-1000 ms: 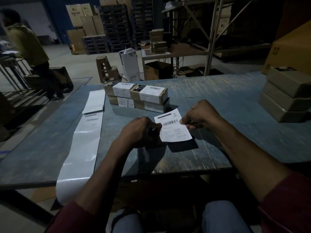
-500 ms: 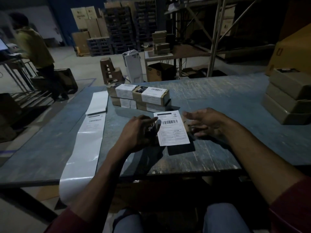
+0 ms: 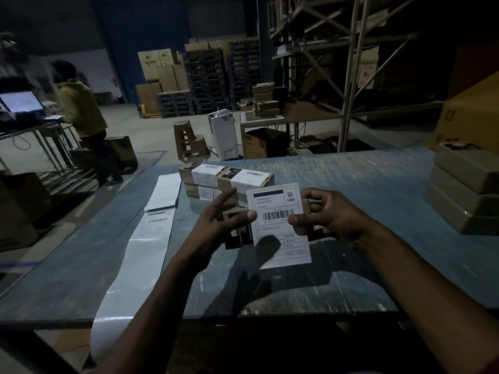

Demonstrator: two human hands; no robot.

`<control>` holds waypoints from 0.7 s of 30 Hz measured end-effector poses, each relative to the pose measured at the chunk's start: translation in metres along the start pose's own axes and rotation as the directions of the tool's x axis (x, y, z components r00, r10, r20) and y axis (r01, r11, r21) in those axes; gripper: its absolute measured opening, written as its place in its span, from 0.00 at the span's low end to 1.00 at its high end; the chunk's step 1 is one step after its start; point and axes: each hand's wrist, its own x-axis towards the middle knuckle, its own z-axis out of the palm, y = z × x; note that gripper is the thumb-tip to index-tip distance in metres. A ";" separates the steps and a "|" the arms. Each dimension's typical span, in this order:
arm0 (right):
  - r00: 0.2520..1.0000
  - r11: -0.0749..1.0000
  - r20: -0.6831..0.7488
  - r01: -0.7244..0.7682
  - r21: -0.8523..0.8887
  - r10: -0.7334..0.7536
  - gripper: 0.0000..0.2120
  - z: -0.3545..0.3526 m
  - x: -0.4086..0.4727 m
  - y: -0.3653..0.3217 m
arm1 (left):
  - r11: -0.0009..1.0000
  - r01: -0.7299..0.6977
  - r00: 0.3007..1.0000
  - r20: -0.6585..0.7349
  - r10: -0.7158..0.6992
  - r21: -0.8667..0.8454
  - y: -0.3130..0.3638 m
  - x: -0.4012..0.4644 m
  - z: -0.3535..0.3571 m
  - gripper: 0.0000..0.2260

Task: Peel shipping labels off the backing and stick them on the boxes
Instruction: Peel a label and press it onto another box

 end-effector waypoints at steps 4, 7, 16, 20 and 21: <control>0.999 0.999 -0.033 0.033 -0.001 -0.033 0.22 0.005 -0.003 -0.005 | 0.988 0.022 0.988 -0.150 -0.045 -0.151 0.009 0.000 0.024 0.40; 0.998 0.999 -0.040 0.049 -0.018 -0.050 0.22 0.007 -0.004 -0.005 | 0.986 -0.013 0.972 -0.233 -0.026 -0.164 0.014 -0.006 0.033 0.43; 0.990 0.997 -0.122 0.064 -0.045 -0.069 0.27 0.019 -0.003 -0.005 | 0.985 -0.069 0.955 -0.294 0.020 -0.158 0.017 -0.021 0.043 0.47; 0.985 0.996 -0.151 0.083 -0.031 -0.087 0.21 0.024 -0.006 -0.004 | 0.984 -0.073 0.956 -0.293 0.022 -0.165 0.016 -0.023 0.040 0.46; 0.984 0.996 -0.152 0.087 -0.030 -0.091 0.20 0.025 -0.007 -0.004 | 0.984 -0.077 0.955 -0.296 0.027 -0.160 0.017 -0.024 0.039 0.47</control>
